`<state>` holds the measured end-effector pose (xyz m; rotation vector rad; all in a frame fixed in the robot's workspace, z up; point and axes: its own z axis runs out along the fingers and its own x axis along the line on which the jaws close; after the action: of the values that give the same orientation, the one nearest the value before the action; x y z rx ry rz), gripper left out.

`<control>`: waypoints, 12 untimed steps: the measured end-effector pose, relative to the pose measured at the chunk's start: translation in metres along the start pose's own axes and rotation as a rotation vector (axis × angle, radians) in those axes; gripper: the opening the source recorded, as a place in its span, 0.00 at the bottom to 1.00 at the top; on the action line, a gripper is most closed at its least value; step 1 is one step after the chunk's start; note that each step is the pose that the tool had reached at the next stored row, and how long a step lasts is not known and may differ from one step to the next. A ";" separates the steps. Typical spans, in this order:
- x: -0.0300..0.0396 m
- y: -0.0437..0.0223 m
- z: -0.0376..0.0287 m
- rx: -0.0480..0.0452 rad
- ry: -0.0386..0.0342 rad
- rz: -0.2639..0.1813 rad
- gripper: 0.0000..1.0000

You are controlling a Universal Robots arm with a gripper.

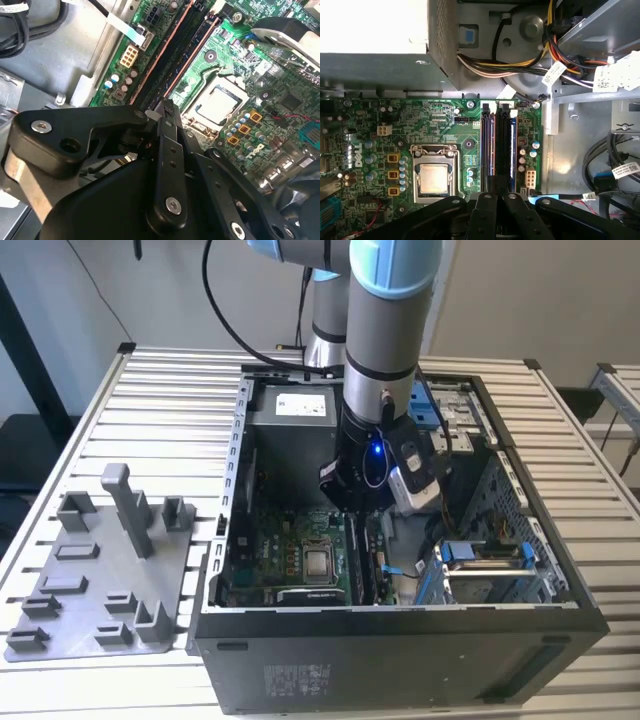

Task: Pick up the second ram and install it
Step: 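Press down the second ram until it locks into place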

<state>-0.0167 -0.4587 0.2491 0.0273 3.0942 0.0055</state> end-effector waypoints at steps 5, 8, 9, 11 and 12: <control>0.0000 0.0000 -0.0005 0.0000 0.0000 0.000 0.11; -0.0001 0.0000 -0.0006 -0.0002 0.0000 -0.005 0.11; 0.0000 0.0000 -0.0006 -0.0007 0.0001 -0.012 0.11; 0.0001 0.0000 0.0001 -0.0041 0.0002 -0.031 0.11; 0.0002 -0.0001 0.0001 -0.0054 0.0003 -0.040 0.11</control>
<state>-0.0169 -0.4588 0.2490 -0.0354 3.0943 0.0125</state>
